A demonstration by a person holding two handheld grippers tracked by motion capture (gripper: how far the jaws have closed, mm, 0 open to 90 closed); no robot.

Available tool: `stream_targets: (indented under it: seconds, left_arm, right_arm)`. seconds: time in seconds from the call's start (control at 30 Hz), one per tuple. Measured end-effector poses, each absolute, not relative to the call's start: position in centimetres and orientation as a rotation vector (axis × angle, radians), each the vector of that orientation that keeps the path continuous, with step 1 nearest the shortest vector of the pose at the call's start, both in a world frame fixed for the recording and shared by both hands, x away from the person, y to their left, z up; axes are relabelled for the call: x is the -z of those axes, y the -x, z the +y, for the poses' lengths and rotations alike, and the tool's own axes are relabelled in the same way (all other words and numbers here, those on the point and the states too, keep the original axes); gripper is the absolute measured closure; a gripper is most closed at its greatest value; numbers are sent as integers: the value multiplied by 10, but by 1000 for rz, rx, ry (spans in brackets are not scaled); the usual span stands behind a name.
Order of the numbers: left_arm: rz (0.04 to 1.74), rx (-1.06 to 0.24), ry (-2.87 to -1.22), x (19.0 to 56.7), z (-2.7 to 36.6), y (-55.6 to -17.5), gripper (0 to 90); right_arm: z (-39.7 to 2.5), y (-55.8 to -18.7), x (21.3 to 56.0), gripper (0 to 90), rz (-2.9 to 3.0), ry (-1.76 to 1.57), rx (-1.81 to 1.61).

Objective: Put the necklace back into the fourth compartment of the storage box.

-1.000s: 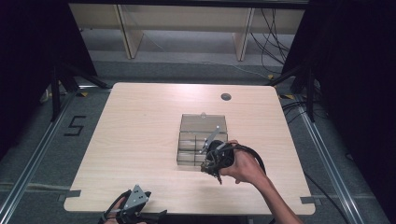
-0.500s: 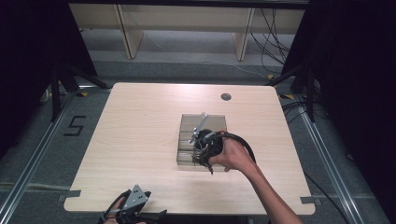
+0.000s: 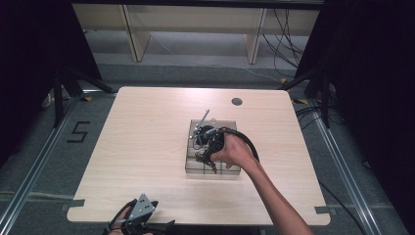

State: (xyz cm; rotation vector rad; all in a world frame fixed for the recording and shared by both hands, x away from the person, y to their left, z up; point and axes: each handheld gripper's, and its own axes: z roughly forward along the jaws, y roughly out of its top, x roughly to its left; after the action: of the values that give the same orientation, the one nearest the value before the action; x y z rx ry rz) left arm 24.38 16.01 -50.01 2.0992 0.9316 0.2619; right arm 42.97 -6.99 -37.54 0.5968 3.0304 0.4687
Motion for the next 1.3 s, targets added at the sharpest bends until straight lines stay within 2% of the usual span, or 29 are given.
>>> stream_targets:
  seconds: [1.3]
  left_arm:
    - [929,-257,-2092,499,160,-243,160]
  right_arm:
    - [-41,-475,427,803,3076,-690,-440]
